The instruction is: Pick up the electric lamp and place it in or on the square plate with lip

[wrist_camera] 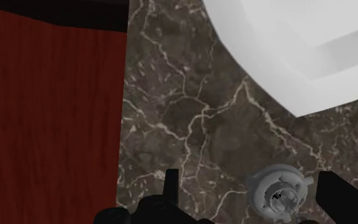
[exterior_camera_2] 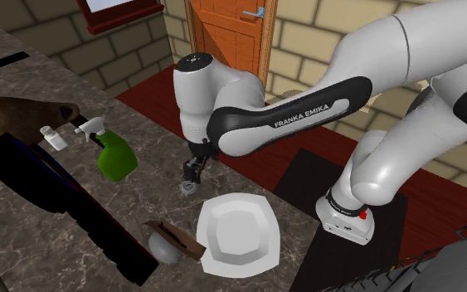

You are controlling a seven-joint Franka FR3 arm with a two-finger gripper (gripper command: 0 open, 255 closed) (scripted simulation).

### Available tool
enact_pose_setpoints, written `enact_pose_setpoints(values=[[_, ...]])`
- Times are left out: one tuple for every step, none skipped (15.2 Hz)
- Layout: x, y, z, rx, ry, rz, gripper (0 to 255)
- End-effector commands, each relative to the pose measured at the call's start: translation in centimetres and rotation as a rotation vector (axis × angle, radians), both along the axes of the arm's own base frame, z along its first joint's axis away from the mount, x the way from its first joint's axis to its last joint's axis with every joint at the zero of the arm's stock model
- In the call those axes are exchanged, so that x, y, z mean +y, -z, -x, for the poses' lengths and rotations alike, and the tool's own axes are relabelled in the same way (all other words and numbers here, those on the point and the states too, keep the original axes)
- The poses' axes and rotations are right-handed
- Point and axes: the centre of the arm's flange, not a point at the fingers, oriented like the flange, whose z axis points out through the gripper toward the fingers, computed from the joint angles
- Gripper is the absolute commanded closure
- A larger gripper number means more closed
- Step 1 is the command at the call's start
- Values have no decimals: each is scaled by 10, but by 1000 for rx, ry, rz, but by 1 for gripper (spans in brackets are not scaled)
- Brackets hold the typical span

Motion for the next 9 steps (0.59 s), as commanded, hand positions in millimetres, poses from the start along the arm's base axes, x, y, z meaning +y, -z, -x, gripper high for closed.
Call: enact_pose_setpoints(values=[[27, 8, -8, -10, 6, 8, 0], [39, 12, -12, -14, 9, 13, 0], [51, 16, -17, -19, 11, 18, 0], [52, 16, -18, -19, 11, 18, 0], [52, 21, -18, -19, 11, 18, 0], [52, 27, -18, -19, 11, 18, 0], [52, 32, -18, -19, 11, 18, 0], [52, 37, -18, -19, 11, 18, 0], [52, 42, -19, -19, 11, 18, 0]])
